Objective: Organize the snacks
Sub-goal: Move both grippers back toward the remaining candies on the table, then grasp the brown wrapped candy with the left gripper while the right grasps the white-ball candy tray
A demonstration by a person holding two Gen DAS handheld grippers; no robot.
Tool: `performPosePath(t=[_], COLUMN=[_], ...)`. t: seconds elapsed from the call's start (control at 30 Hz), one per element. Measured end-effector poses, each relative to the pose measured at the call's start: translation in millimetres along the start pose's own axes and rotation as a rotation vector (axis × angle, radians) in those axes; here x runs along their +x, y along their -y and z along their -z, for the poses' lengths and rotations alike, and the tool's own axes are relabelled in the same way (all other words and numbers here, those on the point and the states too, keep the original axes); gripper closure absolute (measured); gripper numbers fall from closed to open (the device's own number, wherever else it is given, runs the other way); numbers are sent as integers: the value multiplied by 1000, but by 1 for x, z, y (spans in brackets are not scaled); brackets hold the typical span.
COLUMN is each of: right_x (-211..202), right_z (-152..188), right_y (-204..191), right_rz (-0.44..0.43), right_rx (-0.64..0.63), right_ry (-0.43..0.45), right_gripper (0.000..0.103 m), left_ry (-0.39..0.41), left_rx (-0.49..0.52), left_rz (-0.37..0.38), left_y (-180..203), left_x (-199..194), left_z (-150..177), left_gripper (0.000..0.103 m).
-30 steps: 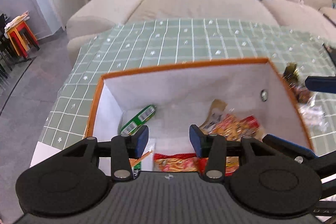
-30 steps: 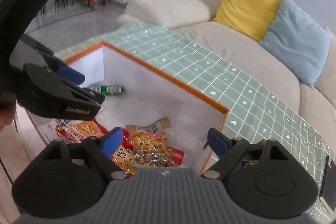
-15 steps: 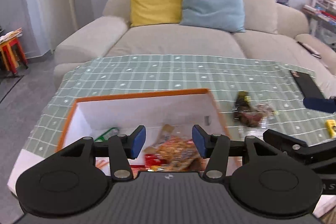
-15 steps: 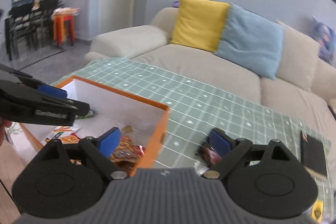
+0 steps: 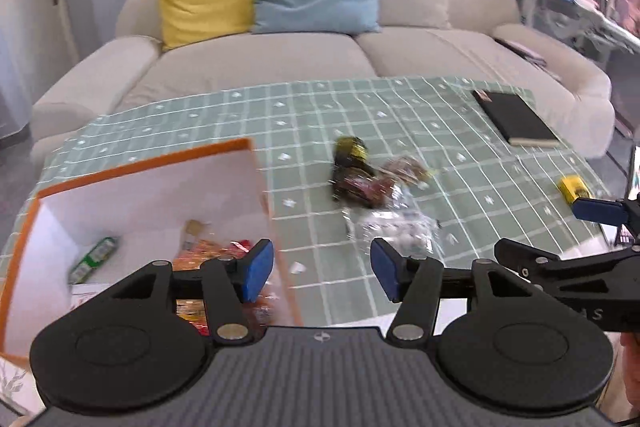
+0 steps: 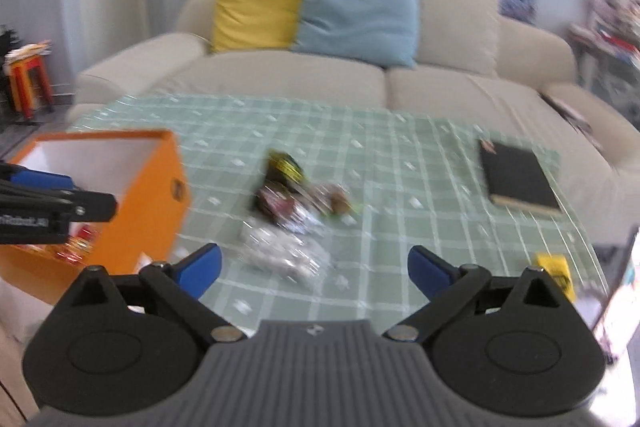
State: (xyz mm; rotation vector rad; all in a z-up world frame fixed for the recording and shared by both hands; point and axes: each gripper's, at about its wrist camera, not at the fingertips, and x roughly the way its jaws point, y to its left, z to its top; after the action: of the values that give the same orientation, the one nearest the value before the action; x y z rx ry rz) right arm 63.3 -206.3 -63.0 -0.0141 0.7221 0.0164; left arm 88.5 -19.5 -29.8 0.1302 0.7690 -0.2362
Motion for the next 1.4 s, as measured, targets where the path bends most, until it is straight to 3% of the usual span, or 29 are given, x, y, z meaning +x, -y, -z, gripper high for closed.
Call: performPosePath(t=[0.33, 0.6, 0.8, 0.93, 1.4], right_x=[29, 64, 99, 117, 159], right_z=[17, 7, -8, -16, -24], right_y=[28, 25, 30, 38, 58], right_rz=[21, 1, -10, -17, -45], right_rx=[56, 22, -1, -9, -44], right_ry=[-22, -43, -56, -51, -31], right_gripper=[7, 13, 27, 33, 38], left_ry=[-34, -91, -122, -143, -229], left_rx=[111, 149, 12, -51, -185], left_rz=[58, 110, 167, 165, 124], left_y=[31, 34, 29, 30, 33], left_x=[36, 74, 110, 138, 206], left_z=[1, -28, -49, -56, -53], left_gripper=[37, 37, 35, 34, 34])
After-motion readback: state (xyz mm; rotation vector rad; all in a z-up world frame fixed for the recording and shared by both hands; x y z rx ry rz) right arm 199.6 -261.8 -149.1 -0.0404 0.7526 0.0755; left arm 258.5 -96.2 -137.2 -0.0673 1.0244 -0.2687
